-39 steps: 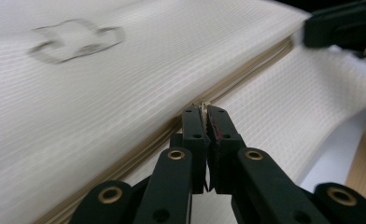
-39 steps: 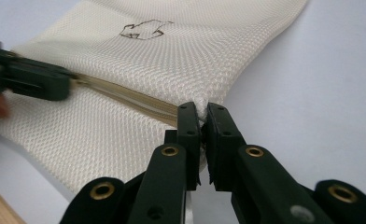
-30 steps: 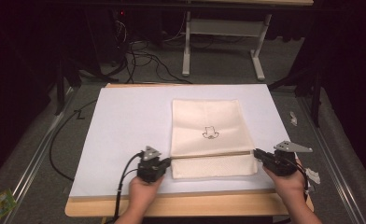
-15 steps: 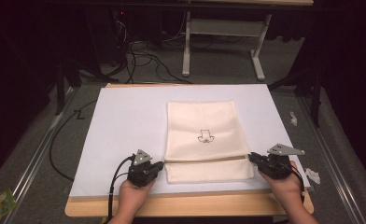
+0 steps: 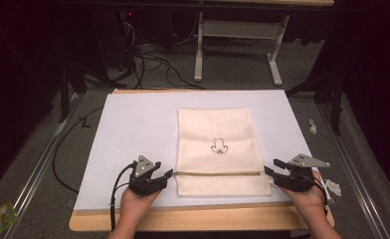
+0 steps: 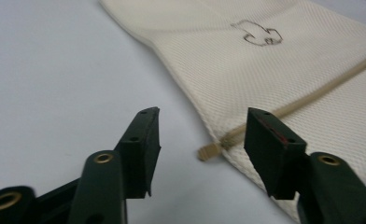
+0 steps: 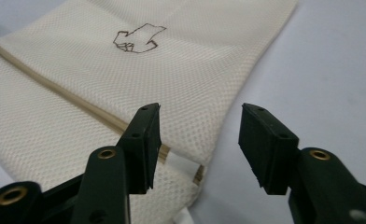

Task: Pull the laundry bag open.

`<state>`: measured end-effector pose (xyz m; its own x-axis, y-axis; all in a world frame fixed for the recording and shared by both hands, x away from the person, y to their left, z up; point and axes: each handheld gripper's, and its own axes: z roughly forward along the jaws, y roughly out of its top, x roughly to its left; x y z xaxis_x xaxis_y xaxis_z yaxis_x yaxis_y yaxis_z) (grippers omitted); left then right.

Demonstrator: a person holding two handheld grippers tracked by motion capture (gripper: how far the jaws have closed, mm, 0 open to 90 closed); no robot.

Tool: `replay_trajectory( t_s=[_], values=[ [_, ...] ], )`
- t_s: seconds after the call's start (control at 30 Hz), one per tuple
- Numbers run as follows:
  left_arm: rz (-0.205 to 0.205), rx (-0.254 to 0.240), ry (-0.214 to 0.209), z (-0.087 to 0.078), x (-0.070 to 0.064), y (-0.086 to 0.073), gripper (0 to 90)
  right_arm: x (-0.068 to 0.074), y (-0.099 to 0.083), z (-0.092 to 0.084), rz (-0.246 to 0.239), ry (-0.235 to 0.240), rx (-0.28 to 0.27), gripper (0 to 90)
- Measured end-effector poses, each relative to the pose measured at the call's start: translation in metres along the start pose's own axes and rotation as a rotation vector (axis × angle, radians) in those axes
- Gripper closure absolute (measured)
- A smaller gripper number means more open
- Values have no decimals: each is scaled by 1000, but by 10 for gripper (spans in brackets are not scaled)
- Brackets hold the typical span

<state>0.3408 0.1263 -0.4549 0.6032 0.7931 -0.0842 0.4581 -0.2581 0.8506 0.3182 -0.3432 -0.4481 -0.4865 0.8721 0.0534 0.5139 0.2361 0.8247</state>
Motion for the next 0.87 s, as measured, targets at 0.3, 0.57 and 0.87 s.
replay_trajectory(
  t_s=[0.3, 0.57, 0.87],
  values=[
    [-30, -46, 151, -34, 48, -1, 330, -36, -3, -21, 83, -131, -72, 278],
    [-145, -79, 178, -45, 67, -8, 323, -57, -10, -33, 137, -190, -88, 246],
    [-96, -55, 184, -41, 60, -6, 322, -50, -8, -29, 101, -189, -74, 243]
  ],
)
